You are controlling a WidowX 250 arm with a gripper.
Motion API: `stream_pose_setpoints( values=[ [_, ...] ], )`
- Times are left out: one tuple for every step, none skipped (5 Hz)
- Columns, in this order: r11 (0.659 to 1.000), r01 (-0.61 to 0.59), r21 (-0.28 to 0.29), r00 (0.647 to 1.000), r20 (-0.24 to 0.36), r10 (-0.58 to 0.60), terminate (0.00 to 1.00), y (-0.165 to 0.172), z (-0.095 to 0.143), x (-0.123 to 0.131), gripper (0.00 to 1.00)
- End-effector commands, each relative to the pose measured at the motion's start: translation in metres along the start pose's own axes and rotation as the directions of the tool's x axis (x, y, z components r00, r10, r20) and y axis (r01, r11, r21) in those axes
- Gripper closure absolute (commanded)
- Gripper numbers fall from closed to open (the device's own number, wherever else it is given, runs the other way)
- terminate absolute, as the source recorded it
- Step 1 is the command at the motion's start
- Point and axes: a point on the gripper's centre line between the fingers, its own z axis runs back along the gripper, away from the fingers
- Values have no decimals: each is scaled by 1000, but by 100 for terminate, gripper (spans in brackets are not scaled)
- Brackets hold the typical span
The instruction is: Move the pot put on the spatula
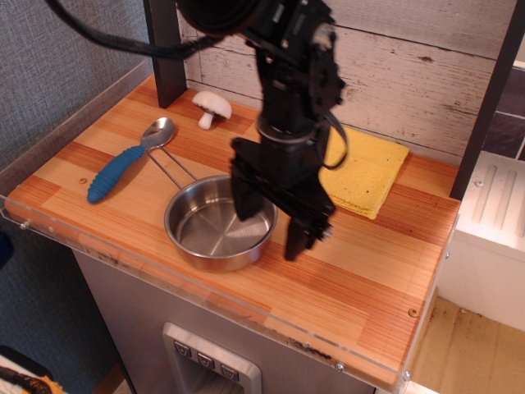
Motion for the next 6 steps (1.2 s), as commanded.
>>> stream_pose_setpoints(
  values=[
    [999, -53, -11, 995, -80, 52, 0, 4, -33, 1, 0],
    [995, -96, -12, 989, -116, 94, 0, 13, -45, -5, 0],
    [997, -78, -16, 991, -111, 75, 0, 11, -47, -5, 100],
    [999, -49, -11, 995, -88, 48, 0, 2, -39, -1, 100],
    [1000, -20, -20, 999, -46, 19, 0, -5, -31, 2, 100],
    [999, -50, 7, 999, 2, 50, 0, -7, -21, 9, 100]
  ],
)
